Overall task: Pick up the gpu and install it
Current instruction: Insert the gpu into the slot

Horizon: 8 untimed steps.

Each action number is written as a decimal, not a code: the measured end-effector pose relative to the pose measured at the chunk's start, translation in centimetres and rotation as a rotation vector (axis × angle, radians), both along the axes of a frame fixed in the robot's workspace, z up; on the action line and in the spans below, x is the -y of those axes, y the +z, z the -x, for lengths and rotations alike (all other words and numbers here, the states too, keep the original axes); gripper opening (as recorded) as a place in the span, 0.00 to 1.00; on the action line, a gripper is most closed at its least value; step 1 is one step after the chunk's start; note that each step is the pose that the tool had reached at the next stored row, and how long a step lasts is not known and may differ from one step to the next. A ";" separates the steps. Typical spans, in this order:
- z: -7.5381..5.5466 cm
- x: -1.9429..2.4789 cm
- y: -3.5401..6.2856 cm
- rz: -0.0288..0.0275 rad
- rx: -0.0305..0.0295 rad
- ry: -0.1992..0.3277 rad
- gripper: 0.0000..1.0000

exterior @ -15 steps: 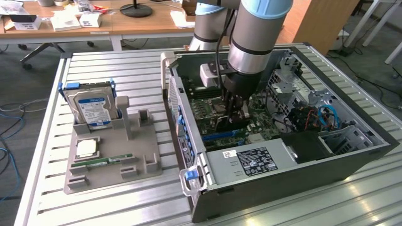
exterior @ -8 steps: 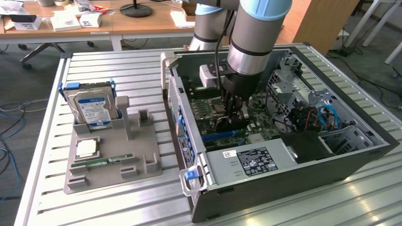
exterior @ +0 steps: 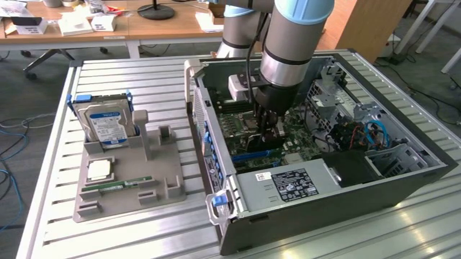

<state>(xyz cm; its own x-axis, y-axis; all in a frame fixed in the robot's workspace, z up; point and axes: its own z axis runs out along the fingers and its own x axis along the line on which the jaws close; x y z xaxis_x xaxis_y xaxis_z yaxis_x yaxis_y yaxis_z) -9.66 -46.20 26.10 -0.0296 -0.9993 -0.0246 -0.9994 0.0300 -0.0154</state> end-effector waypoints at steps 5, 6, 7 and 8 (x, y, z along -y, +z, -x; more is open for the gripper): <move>0.0 -0.01 -0.01 -0.0003 -0.0035 0.000 0.26; -0.1 0.00 -0.01 -0.0003 -0.0064 0.000 0.26; -0.1 0.00 -0.01 -0.0002 -0.0074 0.000 0.26; -0.1 0.00 0.00 -0.0002 -0.0076 0.000 0.26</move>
